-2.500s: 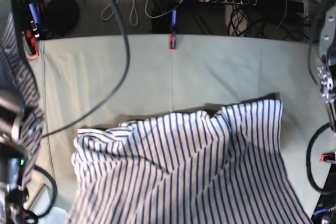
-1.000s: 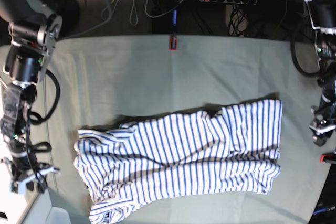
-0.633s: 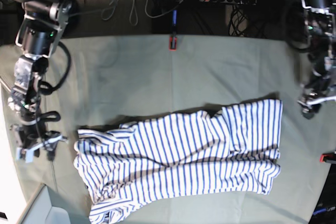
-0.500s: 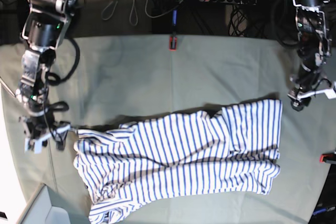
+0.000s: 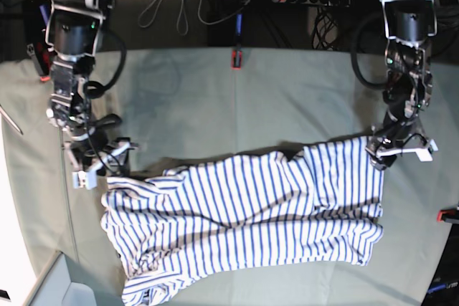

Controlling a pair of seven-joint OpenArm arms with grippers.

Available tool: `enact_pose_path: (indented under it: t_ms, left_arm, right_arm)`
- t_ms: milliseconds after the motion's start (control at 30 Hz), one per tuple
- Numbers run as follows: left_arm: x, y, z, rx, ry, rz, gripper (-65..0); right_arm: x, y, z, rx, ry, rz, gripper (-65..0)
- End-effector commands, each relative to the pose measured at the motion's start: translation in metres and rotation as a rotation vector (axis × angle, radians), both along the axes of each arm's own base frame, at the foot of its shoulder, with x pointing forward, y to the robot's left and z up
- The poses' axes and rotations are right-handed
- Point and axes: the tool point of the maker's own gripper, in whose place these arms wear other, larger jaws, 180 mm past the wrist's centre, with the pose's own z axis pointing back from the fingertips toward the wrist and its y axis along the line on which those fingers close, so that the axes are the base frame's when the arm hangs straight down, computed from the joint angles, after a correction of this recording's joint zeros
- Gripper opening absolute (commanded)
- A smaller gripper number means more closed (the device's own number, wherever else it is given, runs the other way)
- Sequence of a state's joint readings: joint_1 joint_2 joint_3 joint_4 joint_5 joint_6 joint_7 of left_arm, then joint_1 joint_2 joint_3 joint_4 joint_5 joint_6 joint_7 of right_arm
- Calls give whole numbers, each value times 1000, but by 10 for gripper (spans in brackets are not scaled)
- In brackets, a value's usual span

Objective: Layout the t-shirt on the table in an organized manner, then fold the t-shirt properly
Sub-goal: 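Move both grippers down to the shirt's edge corners, then grasp the shirt edge with both grippers and lift it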

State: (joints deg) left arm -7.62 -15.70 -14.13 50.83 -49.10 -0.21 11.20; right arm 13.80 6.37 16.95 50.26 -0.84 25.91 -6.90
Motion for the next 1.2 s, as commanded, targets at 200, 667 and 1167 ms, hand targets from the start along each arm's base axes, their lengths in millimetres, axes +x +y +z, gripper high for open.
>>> enact_pose_path:
  t_ms: [200, 667, 1167]
  left_arm:
    - [4, -8, -2, -23, 7, -12, -238]
    - [5, -7, -1, -21, 3, -9, -499]
    - [9, -24, 120, 107, -296, -135, -648]
  right_arm:
    - [37, -13, 21, 27, -54, -11, -288]
    - [44, -4, 2, 91, -5, -21, -465]
    - [2, -33, 104, -144, -346, 13, -650]
